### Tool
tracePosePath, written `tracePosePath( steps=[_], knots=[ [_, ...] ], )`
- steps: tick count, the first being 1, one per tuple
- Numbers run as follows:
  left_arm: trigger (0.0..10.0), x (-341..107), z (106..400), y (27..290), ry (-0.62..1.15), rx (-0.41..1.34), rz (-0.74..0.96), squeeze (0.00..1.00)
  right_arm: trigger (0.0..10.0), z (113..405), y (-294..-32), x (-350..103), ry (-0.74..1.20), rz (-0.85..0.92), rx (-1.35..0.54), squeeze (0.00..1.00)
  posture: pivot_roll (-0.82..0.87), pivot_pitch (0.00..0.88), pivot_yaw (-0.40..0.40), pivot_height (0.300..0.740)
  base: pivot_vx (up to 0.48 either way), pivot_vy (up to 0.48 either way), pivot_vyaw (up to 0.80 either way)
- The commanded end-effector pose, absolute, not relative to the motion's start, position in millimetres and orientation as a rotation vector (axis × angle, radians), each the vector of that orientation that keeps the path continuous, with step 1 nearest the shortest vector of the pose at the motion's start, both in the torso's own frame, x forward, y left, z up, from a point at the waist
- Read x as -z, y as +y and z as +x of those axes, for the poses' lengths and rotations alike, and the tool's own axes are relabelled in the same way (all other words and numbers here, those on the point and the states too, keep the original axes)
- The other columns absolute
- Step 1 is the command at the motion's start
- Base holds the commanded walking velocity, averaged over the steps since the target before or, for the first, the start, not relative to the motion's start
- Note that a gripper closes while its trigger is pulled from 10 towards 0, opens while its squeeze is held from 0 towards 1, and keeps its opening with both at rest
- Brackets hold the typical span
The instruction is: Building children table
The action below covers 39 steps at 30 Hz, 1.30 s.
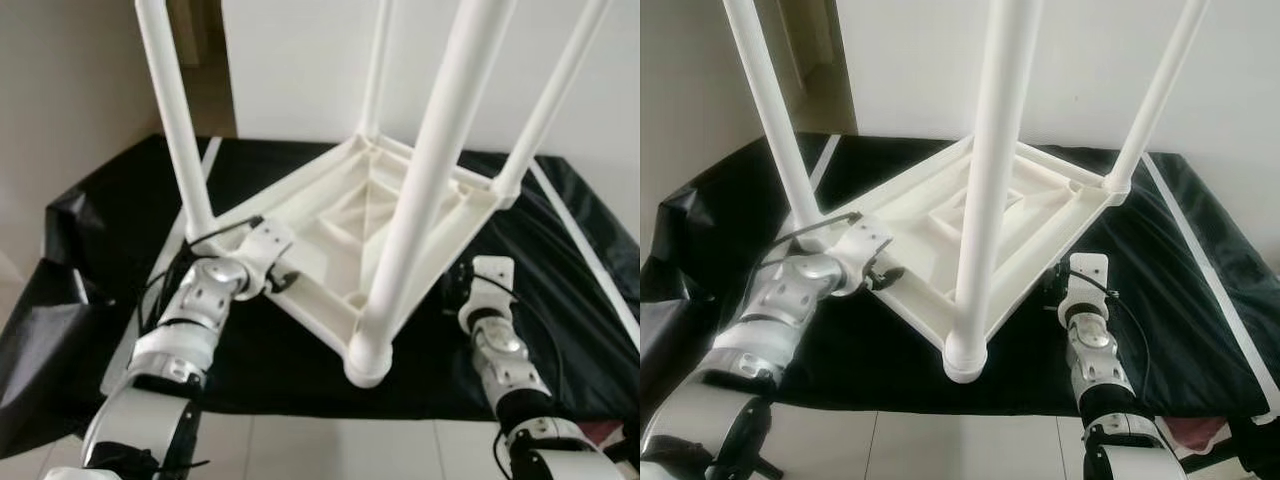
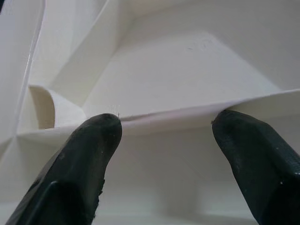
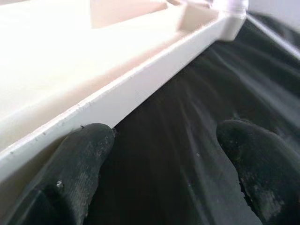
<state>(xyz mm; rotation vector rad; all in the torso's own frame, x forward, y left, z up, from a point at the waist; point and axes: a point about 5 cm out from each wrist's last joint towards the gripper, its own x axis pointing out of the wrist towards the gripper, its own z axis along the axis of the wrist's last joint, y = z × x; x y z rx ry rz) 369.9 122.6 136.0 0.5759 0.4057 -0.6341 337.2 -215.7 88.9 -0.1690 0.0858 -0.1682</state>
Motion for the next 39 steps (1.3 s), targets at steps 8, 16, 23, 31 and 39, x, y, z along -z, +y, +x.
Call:
tracePosePath(
  steps=[8, 16, 23, 31, 39],
  knots=[
    [10.0, -100, 321, 133, 0.624, 1.014, 0.629, 0.0, 10.0, 344, -211, -95, 0.049, -0.197, 0.138, 0.0, 0.02, 0.0, -0.012, 0.74, 0.0, 0.0, 0.0],
    [10.0, -96, 285, 113, 0.608, 1.262, 0.674, 0.0, 10.0, 353, -201, -98, 0.055, -0.174, 0.097, 0.0, 0.03, 0.0, -0.012, 0.74, 0.0, 0.0, 0.0],
    [10.0, -102, 276, 98, 0.584, 1.287, 0.653, 0.0, 10.0, 358, -191, -100, 0.043, -0.112, 0.057, 0.0, 0.03, 0.0, -0.016, 0.74, 0.0, 0.0, 0.0],
    [10.0, -118, 265, 73, 0.495, 1.337, 0.614, 0.0, 10.0, 362, -166, -103, 0.01, 0.041, -0.113, 0.0, 0.04, 0.0, -0.013, 0.74, 0.0, 0.0, 0.0],
    [10.0, -121, 263, 50, 0.464, 1.356, 0.593, 0.0, 10.0, 365, -160, -107, -0.003, 0.065, -0.151, 0.0, 0.04, 0.0, -0.012, 0.74, 0.0, 0.0, 0.0]
  ],
)
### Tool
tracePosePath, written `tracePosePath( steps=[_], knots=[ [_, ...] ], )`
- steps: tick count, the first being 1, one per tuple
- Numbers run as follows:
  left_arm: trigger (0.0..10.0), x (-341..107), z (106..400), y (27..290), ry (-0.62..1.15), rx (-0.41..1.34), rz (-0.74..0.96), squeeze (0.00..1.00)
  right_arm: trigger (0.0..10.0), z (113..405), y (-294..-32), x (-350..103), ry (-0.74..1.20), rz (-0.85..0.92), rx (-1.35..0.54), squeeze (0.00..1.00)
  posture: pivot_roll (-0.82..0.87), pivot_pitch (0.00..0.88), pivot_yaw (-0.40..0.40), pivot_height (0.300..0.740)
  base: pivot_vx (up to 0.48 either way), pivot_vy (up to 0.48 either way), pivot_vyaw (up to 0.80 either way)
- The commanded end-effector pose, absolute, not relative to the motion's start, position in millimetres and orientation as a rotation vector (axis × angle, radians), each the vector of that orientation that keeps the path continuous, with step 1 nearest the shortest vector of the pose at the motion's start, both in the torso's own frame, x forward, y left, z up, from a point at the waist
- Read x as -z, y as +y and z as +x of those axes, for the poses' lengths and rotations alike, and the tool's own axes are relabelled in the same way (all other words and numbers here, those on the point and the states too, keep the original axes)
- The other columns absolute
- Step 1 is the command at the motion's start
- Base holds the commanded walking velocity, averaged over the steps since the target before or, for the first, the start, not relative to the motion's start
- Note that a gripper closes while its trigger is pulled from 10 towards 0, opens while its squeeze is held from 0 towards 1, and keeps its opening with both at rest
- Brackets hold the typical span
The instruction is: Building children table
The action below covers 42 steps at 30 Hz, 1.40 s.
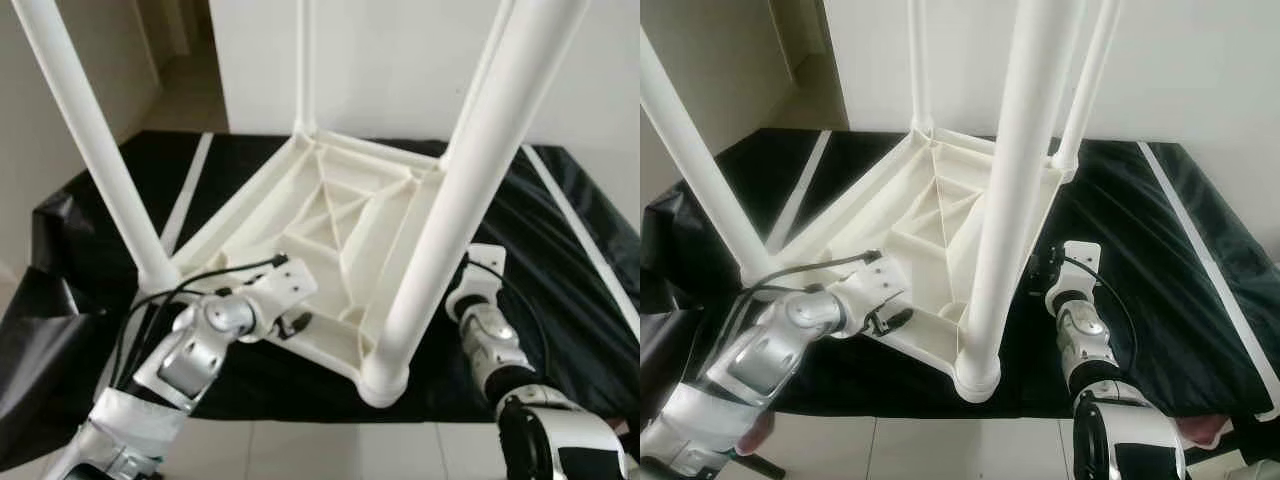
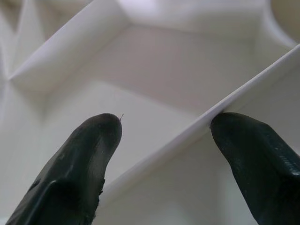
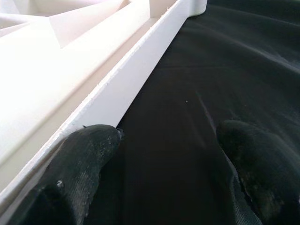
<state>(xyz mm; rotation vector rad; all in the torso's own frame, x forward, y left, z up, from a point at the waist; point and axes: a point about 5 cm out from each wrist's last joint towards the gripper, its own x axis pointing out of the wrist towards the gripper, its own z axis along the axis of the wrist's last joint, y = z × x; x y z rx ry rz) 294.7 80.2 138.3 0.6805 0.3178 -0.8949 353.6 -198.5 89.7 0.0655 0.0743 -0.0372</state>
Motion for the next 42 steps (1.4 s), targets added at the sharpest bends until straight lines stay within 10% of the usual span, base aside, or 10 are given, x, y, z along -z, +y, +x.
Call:
tracePosePath(
  steps=[1, 20, 42],
  knots=[
    [10.0, -123, 266, 45, 0.449, 1.333, 0.58, 0.0, 10.0, 364, -163, -107, -0.001, 0.053, -0.14, 0.0, 0.04, 0.0, -0.012, 0.74, 0.0, 0.0, 0.0],
    [10.0, -180, 326, 99, 0.112, 0.904, 0.416, 0.0, 10.0, 326, -237, -117, -0.209, -0.005, 0.064, 0.0, 0.01, 0.0, -0.017, 0.74, 0.0, 0.0, 0.0],
    [10.0, -137, 284, 124, 0.325, 1.238, 0.485, 0.0, 10.0, 280, -252, -120, -0.239, -0.01, 0.064, 0.0, 0.0, 0.0, -0.023, 0.74, 0.0, 0.0, 0.0]
  ],
)
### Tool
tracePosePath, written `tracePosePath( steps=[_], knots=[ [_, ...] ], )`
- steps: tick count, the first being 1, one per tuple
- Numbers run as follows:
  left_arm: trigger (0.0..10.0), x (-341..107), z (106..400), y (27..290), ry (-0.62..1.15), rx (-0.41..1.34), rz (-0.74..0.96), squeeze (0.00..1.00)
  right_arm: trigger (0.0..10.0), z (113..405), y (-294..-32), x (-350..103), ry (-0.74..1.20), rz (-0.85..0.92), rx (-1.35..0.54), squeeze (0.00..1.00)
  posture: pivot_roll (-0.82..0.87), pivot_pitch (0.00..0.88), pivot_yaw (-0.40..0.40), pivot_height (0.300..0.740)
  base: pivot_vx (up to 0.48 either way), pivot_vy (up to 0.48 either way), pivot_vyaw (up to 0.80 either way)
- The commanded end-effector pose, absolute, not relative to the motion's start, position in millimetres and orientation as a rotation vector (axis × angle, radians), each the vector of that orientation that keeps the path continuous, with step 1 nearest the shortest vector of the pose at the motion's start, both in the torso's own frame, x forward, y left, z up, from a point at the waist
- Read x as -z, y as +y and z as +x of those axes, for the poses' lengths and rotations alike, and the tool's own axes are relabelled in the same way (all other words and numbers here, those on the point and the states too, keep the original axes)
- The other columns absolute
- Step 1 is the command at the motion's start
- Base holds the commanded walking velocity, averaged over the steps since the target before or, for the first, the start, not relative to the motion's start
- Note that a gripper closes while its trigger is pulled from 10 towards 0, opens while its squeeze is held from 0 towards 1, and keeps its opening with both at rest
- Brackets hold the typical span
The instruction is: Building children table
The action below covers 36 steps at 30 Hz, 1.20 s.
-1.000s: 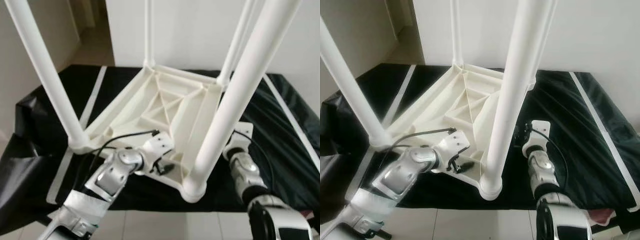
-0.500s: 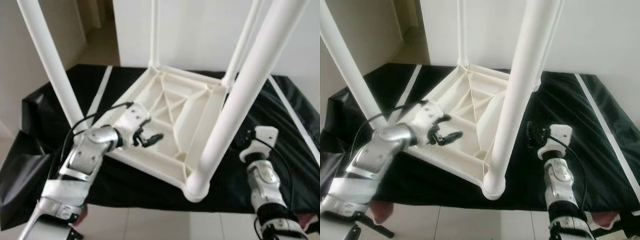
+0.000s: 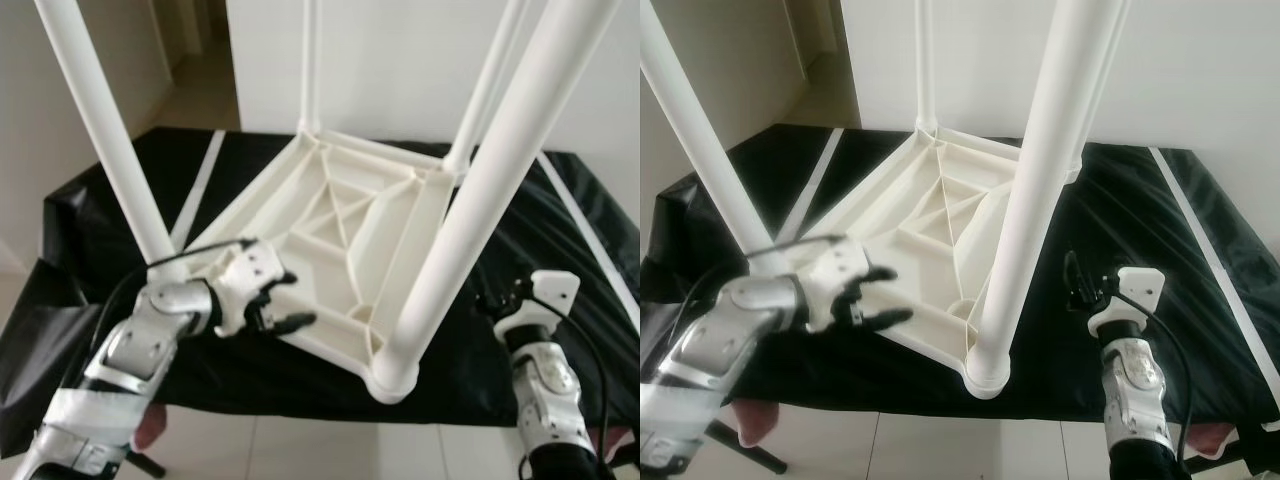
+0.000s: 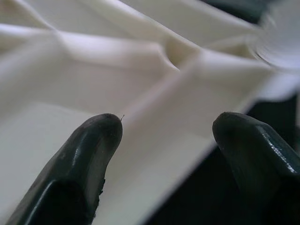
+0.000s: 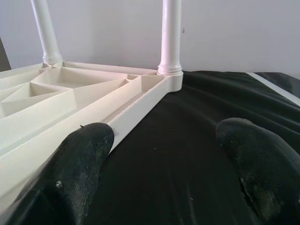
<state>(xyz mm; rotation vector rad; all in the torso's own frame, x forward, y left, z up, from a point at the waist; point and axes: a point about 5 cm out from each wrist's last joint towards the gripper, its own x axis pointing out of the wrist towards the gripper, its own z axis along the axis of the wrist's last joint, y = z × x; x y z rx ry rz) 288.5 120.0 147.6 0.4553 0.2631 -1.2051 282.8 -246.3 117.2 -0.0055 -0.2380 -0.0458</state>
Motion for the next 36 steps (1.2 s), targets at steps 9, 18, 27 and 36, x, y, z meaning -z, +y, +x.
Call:
tracePosePath(
  steps=[9, 18, 27, 36],
  knots=[
    [10.0, -125, 278, 127, 0.372, 1.262, 0.506, 0.0, 10.0, 274, -249, -122, -0.212, -0.013, 0.057, 0.0, 0.0, 0.0, -0.027, 0.74, 0.0, 0.0, 0.0],
    [10.0, -110, 302, 130, 0.437, 1.023, 0.573, 0.0, 10.0, 276, -250, -125, -0.206, -0.025, 0.054, 0.0, -0.01, 0.0, -0.031, 0.74, 0.0, 0.0, 0.0],
    [10.0, -104, 308, 116, 0.466, 0.886, 0.503, 0.0, 10.0, 273, -250, -127, -0.189, -0.035, 0.064, 0.0, -0.01, 0.0, -0.028, 0.74, 0.0, 0.0, 0.0],
    [10.0, -114, 327, 106, 0.436, 0.684, 0.406, 0.0, 10.0, 274, -249, -127, -0.19, -0.031, 0.067, 0.0, -0.01, 0.0, -0.025, 0.74, 0.0, 0.0, 0.0]
  ],
)
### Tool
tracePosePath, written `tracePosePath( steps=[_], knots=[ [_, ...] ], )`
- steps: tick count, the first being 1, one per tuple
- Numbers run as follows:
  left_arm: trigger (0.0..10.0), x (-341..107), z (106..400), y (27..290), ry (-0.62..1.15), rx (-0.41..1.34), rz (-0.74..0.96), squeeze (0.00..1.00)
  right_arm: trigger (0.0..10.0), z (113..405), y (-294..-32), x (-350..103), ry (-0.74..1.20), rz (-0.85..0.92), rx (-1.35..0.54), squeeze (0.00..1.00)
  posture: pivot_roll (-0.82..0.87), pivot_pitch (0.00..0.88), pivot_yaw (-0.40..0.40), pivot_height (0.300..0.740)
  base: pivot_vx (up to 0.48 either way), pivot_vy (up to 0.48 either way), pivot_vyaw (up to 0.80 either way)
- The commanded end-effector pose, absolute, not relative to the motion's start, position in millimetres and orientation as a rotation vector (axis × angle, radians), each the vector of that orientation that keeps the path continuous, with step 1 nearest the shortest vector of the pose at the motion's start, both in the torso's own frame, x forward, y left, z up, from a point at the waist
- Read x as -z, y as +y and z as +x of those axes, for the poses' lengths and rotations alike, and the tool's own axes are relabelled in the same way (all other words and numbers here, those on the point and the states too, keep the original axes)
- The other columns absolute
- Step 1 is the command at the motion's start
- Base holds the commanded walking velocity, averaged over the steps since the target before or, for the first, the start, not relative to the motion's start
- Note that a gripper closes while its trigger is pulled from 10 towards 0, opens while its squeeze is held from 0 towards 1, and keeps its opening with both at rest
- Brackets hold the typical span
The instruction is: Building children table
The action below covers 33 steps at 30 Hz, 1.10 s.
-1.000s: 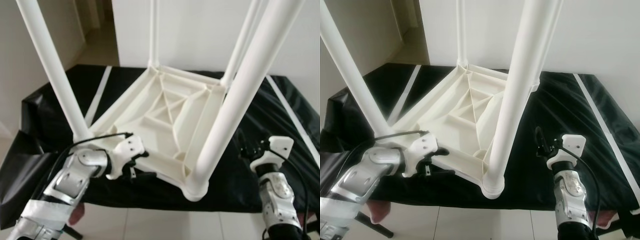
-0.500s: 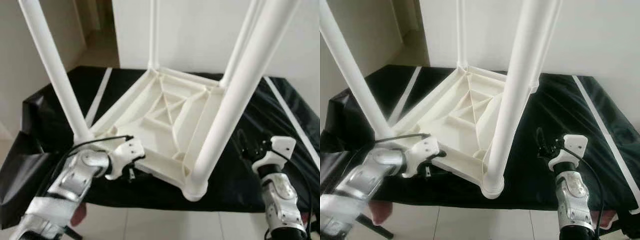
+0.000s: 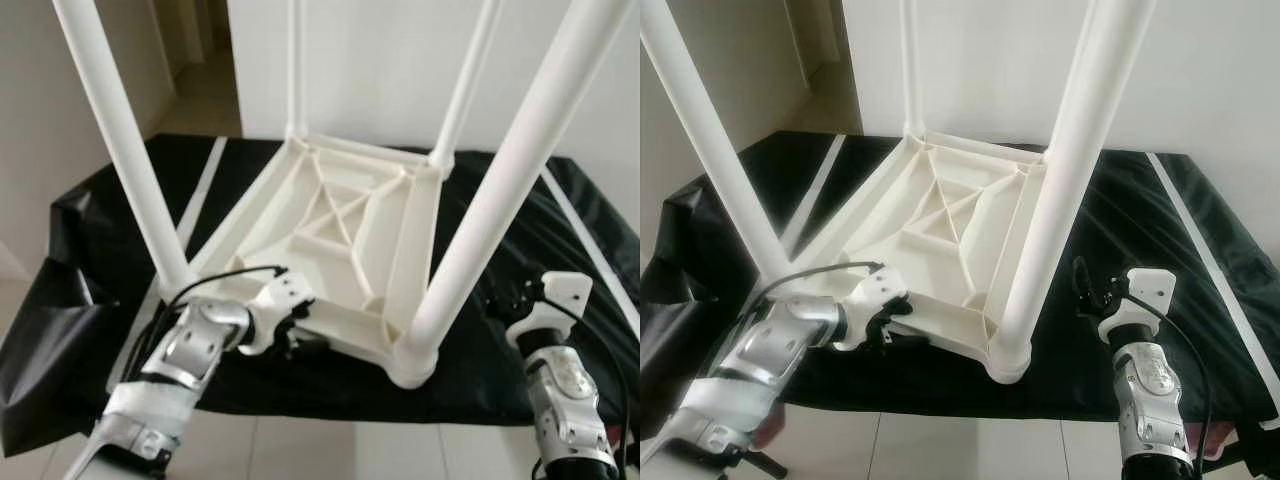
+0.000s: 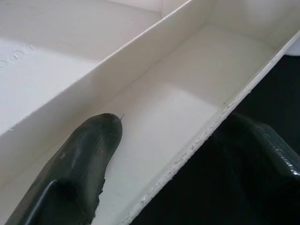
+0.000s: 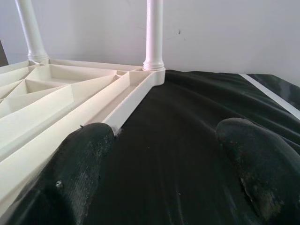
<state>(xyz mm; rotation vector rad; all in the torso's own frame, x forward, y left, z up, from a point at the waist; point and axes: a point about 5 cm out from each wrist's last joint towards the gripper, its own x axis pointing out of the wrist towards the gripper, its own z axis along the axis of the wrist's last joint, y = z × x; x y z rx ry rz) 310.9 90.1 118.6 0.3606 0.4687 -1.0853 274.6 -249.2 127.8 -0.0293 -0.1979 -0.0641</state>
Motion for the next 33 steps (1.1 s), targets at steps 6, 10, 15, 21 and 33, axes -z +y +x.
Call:
tracePosePath(
  steps=[6, 10, 15, 21, 33],
  knots=[
    [10.0, -114, 322, 85, 0.419, 0.694, 0.378, 0.0, 10.0, 271, -249, -128, -0.186, -0.044, 0.07, 0.0, -0.01, 0.0, -0.024, 0.74, 0.0, 0.0, 0.0],
    [10.0, -116, 324, 73, 0.389, 0.697, 0.383, 0.0, 10.0, 269, -245, -125, -0.181, -0.042, 0.062, 0.0, -0.01, 0.0, -0.028, 0.74, 0.0, 0.0, 0.0],
    [10.0, -126, 330, 54, 0.307, 0.71, 0.425, 0.0, 10.0, 268, -234, -123, -0.179, -0.027, 0.051, 0.0, -0.02, 0.0, -0.025, 0.74, 0.0, 0.0, 0.0],
    [10.0, -141, 325, 46, 0.228, 0.834, 0.386, 0.0, 10.0, 262, -238, -125, -0.191, -0.044, 0.077, 0.0, -0.03, 0.0, -0.014, 0.74, 0.0, 0.0, 0.0],
    [10.0, -160, 301, 63, 0.071, 1.081, 0.325, 0.0, 10.0, 234, -263, -130, -0.151, -0.071, 0.013, 0.0, -0.04, 0.0, -0.008, 0.74, 0.0, 0.0, 0.0]
  ],
)
